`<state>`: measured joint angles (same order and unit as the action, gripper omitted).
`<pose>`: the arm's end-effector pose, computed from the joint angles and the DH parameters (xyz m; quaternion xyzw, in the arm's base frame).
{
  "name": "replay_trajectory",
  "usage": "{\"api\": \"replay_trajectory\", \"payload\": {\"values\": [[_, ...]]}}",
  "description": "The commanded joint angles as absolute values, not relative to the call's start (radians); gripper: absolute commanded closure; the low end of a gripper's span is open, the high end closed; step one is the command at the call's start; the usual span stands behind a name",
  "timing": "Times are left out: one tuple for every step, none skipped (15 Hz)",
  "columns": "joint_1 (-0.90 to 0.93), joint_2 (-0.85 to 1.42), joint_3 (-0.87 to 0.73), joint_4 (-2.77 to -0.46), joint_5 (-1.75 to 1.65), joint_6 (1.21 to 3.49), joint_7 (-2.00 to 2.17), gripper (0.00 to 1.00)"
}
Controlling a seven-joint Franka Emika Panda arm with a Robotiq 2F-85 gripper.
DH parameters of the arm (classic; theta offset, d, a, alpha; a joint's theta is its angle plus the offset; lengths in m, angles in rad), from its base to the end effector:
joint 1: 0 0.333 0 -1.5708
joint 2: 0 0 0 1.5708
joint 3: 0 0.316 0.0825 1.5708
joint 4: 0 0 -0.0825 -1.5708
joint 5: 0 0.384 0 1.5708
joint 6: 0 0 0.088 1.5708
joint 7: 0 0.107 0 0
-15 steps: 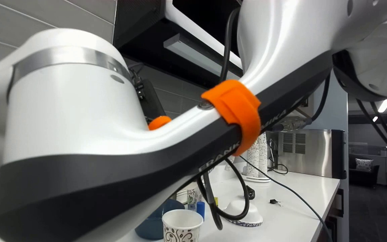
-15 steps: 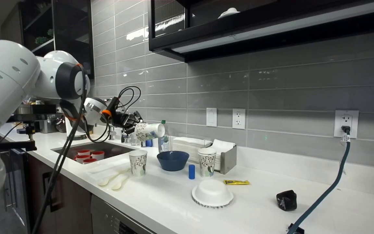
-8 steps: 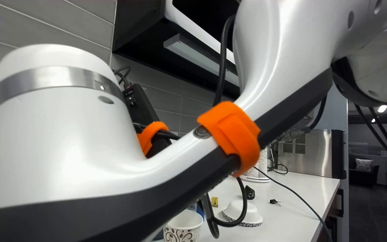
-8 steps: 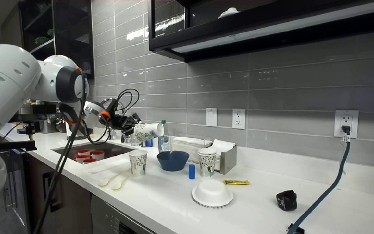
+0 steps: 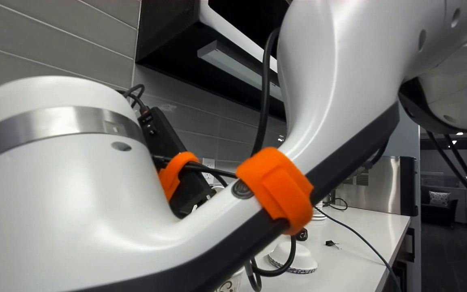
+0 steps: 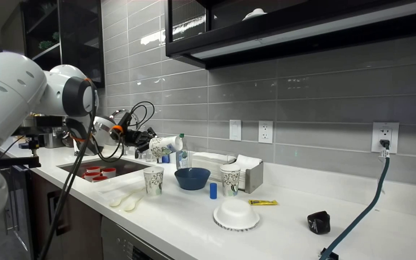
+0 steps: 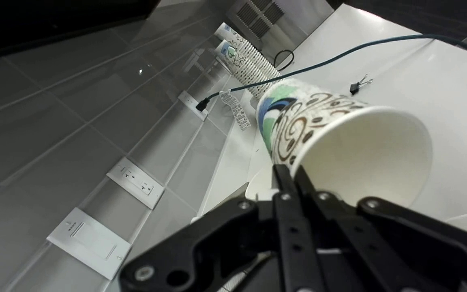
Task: Pour the contents in the coffee cup on the right into the coffee cup on the left.
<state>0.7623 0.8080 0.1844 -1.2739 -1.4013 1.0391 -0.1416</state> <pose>0.5261 0.4338 0.3328 0.6062 0.3620 -0.1324 0.6957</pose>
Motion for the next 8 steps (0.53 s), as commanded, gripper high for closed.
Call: {"api": "replay_trajectory", "payload": {"values": [[0.775, 0.834, 0.175, -1.232, -1.433, 1.014, -0.207, 0.99], [0.769, 0.829, 0.181, -1.232, -1.420, 1.019, -0.209, 0.99], [0.765, 0.825, 0.183, -1.233, -1.415, 1.023, -0.211, 0.99], [0.758, 0.818, 0.187, -1.234, -1.405, 1.028, -0.211, 0.99], [0.745, 0.807, 0.198, -1.239, -1.386, 1.047, -0.198, 0.99], [0.729, 0.798, 0.209, -1.236, -1.363, 1.073, -0.183, 0.99], [0.705, 0.776, 0.224, -1.251, -1.332, 1.109, -0.147, 0.99], [0.686, 0.756, 0.237, -1.265, -1.309, 1.148, -0.122, 0.99]]}}
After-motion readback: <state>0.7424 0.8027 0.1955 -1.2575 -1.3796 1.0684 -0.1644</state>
